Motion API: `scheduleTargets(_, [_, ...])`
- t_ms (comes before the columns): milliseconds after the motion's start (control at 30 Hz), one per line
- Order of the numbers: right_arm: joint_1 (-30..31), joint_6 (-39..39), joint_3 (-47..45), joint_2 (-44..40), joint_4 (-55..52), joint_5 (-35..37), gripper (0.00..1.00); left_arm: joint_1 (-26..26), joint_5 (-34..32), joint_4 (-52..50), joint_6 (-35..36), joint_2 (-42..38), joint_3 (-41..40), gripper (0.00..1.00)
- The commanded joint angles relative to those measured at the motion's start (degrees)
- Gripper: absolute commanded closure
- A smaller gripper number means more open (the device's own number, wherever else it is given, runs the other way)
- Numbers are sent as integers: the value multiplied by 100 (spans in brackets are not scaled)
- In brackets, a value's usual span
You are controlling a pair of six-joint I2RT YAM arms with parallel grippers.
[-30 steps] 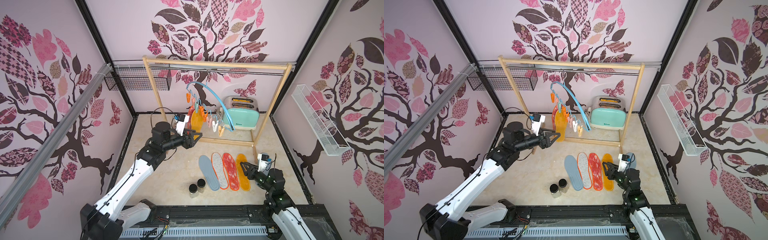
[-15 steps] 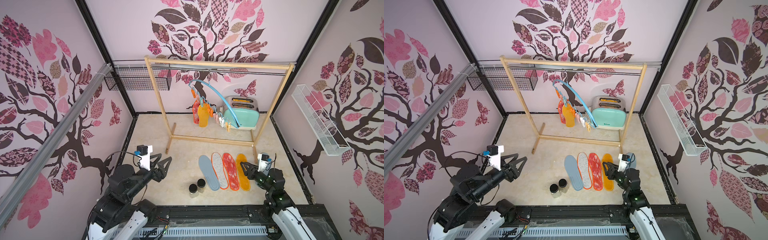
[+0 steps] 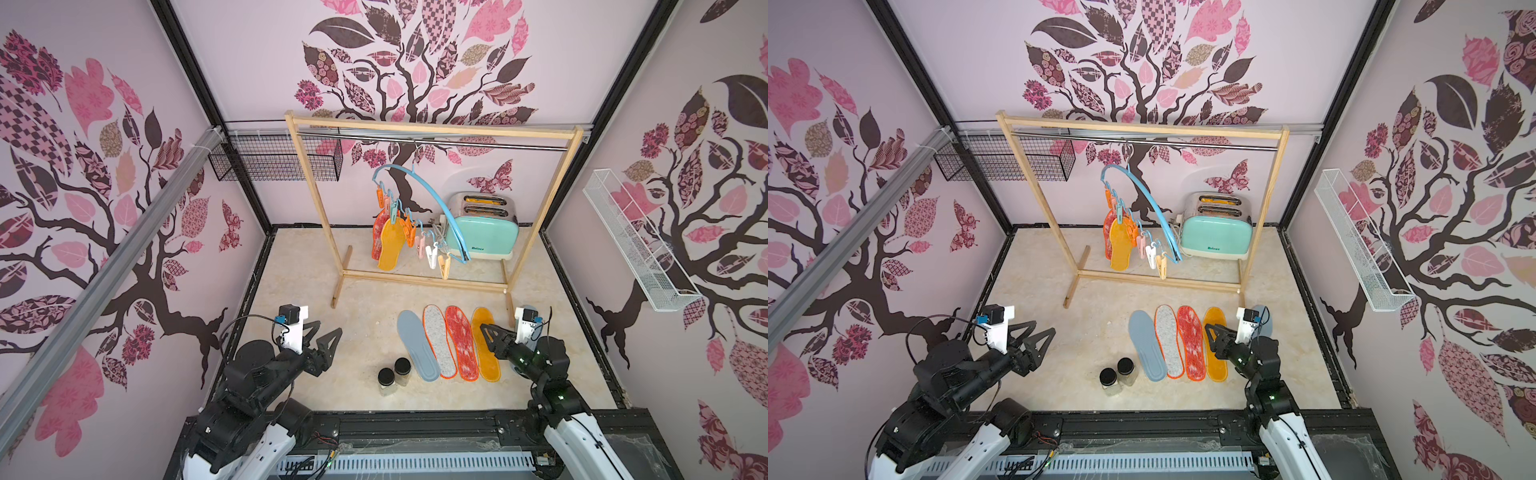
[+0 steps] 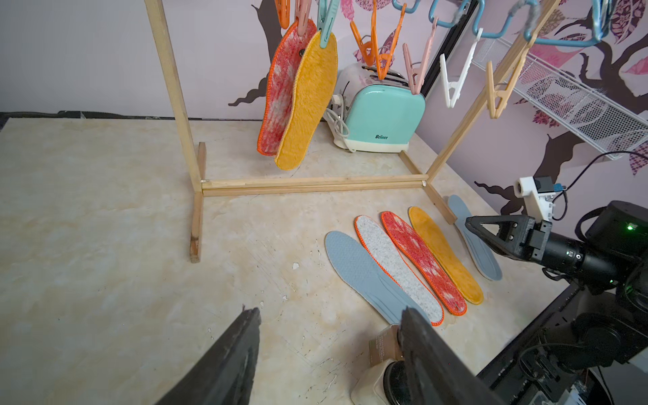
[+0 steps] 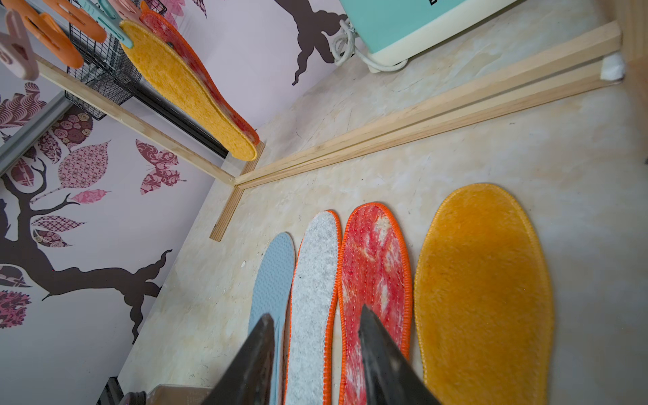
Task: Take the shoe insoles off the hanger
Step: Remove the insole from the hanger.
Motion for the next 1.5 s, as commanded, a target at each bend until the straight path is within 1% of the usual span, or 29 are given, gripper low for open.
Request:
scheduleTargets(0, [55,-13,170,24,123,18,57,19,59,87,62,-68,-39,32])
scheduleTargets(433, [82,-38,187,188,207,8,57,-16,226,122,95,7,-54,33])
scheduleTargets(800, [95,-71,222,167,119,53,57,-84,208,117,97,-92,-49,34])
scheduleTargets(1067, [91,-54,233,228,97,45,57,-202,140,144,0,16,-52,35])
scheduleTargets(1167, [98,-14,204,199,146,10,57,-204,225,191,-310,533,123,35])
scheduleTargets(1233, [108,-11,205,191,138,80,57,-204,496,346,-629,1083,321,36])
scheduleTargets(1300, [116,-8,217,208,91,175,57,-209,983,992,-865,1564,279,37])
scheduleTargets(1333, [108,0,230,226,79,162,57,-203,1114,1390,-919,1797,241,38])
scheduleTargets(1400, [111,12,231,256,109,82,57,-203,1000,1987,-1058,2246,233,38])
scheduleTargets(1467, [109,31,230,253,99,75,57,-204,900,2536,-1030,2685,232,38])
